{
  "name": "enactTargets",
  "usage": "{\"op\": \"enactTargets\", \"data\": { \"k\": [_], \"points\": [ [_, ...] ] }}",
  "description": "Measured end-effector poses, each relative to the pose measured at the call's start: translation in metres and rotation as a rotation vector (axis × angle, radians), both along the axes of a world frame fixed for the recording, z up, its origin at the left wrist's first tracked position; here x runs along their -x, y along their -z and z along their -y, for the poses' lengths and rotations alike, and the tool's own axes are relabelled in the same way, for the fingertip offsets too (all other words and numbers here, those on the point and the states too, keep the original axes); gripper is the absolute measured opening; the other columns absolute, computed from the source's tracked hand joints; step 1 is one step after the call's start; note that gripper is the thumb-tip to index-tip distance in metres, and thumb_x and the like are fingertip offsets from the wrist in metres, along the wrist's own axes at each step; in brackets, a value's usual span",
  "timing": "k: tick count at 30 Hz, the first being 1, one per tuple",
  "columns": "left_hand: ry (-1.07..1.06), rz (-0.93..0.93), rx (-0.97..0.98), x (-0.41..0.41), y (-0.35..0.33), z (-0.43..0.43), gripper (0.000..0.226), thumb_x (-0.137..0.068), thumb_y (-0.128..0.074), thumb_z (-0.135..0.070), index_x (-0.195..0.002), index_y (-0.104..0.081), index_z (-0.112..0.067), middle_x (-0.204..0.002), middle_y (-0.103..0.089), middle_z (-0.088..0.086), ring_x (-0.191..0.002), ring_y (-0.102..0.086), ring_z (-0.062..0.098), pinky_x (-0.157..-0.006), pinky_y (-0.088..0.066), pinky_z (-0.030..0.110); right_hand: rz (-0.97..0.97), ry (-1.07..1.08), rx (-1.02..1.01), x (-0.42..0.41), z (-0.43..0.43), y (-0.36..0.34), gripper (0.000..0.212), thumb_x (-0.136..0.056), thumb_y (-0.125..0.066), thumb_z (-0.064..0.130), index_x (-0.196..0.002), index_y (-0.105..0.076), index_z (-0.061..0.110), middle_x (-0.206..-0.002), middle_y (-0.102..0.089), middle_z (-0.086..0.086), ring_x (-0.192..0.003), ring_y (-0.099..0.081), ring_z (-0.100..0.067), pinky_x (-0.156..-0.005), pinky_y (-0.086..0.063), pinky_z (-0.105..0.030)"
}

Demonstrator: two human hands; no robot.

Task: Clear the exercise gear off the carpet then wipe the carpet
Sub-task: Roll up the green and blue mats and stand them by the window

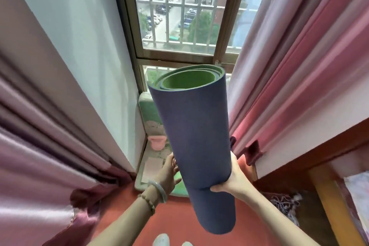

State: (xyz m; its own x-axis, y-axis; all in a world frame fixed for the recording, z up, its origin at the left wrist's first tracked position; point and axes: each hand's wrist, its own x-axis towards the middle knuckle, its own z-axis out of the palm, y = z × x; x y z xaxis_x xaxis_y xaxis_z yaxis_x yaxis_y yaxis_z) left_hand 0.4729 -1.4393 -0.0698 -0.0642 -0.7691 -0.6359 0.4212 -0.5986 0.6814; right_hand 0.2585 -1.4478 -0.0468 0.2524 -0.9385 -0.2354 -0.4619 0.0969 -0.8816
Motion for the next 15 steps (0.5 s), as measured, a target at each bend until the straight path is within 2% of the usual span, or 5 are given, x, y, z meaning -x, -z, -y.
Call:
{"op": "enactTargets", "data": {
  "k": [4,6,8,12,15],
  "points": [
    [0.018,-0.027,-0.037,0.005,0.021,0.048,0.029,-0.093,-0.034,-0.048,-0.102,-0.059,-0.036,-0.118,-0.061,-0.010,-0.103,-0.052,0.011,-0.091,-0.037,0.038,0.005,0.010,-0.004,0.003,0.049,0.009,0.110,-0.037,-0.082,0.006,-0.126,-0.030,0.046,-0.127,-0.045,0.021,-0.119,-0.044,0.006,-0.096,-0.042,-0.022],
    [0.054,-0.016,-0.036,0.007,0.033,0.076,0.033,-0.093,-0.033,-0.054,-0.105,-0.060,-0.039,-0.120,-0.060,-0.016,-0.109,-0.051,0.009,-0.094,-0.037,0.039,0.015,0.048,-0.026,0.004,0.072,0.020,0.109,-0.037,-0.083,0.005,-0.126,-0.032,0.044,-0.126,-0.047,0.017,-0.118,-0.046,0.001,-0.095,-0.046,-0.029],
    [0.098,-0.009,-0.037,0.007,0.049,0.107,0.037,-0.089,-0.031,-0.064,-0.106,-0.059,-0.047,-0.120,-0.059,-0.023,-0.114,-0.049,0.004,-0.105,-0.032,0.042,0.034,0.108,-0.058,0.004,0.094,0.036,0.111,-0.036,-0.085,0.009,-0.127,-0.032,0.041,-0.126,-0.045,0.010,-0.120,-0.047,-0.007,-0.095,-0.049,-0.034],
    [0.224,0.005,0.009,0.001,0.099,0.163,0.066,-0.062,-0.036,-0.090,-0.113,-0.055,-0.053,-0.123,-0.056,-0.029,-0.121,-0.044,-0.003,-0.110,-0.026,0.040,0.102,0.198,-0.096,-0.003,0.140,0.078,0.099,-0.034,-0.083,0.005,-0.114,-0.035,0.037,-0.120,-0.048,0.006,-0.113,-0.051,0.000,-0.079,-0.047,-0.011],
    [0.265,0.023,-0.028,0.003,0.140,0.192,0.068,-0.064,-0.046,-0.084,-0.119,-0.053,-0.045,-0.124,-0.056,-0.027,-0.119,-0.045,-0.005,-0.103,-0.034,0.031,0.178,0.261,-0.150,-0.008,0.166,0.117,0.093,-0.035,-0.079,-0.001,-0.113,-0.039,0.029,-0.118,-0.051,0.008,-0.097,-0.053,0.020,-0.073,-0.043,-0.002]
  ]
}}
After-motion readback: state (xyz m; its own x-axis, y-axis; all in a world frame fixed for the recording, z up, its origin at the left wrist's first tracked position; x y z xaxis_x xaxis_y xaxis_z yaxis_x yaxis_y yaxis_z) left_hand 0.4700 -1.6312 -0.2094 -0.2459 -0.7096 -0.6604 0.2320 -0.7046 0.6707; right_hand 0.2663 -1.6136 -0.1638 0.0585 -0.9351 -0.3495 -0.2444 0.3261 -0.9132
